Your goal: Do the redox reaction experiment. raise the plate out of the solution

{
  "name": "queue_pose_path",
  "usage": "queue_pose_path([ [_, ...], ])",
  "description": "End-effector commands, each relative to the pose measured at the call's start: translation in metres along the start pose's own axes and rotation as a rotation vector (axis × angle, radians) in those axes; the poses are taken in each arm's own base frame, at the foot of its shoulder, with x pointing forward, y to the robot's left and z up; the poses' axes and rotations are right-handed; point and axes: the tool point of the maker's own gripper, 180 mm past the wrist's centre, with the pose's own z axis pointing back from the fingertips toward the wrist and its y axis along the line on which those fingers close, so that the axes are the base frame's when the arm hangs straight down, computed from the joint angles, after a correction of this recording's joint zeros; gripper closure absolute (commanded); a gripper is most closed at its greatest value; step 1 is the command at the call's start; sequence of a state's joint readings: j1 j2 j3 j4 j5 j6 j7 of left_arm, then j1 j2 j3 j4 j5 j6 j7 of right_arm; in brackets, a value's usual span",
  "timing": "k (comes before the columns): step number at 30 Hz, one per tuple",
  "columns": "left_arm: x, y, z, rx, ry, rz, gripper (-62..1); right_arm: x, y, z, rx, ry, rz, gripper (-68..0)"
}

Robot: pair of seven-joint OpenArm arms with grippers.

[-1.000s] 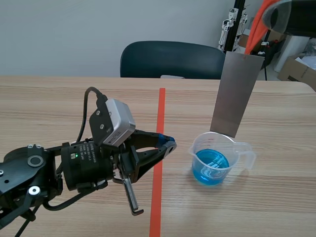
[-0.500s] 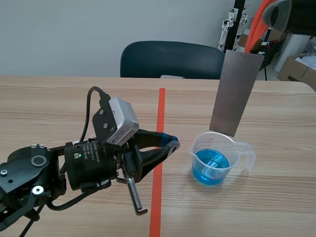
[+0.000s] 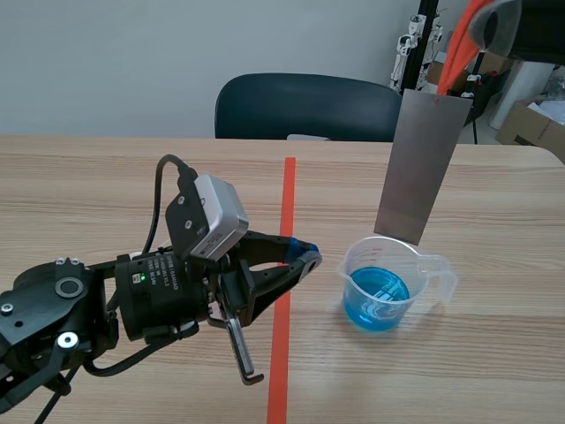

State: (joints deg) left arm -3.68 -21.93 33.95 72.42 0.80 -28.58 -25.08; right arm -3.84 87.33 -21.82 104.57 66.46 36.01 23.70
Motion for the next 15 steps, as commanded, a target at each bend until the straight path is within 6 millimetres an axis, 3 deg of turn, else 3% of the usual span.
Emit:
queue_pose_path([
  [1, 0.0110, 0.0049, -0.0020, 0.013, -0.040, -0.003, -2.7, 0.0117, -0.0016, -0.0004, -0.001, -0.028, 0.017, -0.2],
  [15, 0.0117, 0.0054, -0.0020, 0.016, -0.044, 0.003, -2.7, 0.0111, -0.0017, -0.0004, -0.001, -0.025, 0.016, -0.2],
])
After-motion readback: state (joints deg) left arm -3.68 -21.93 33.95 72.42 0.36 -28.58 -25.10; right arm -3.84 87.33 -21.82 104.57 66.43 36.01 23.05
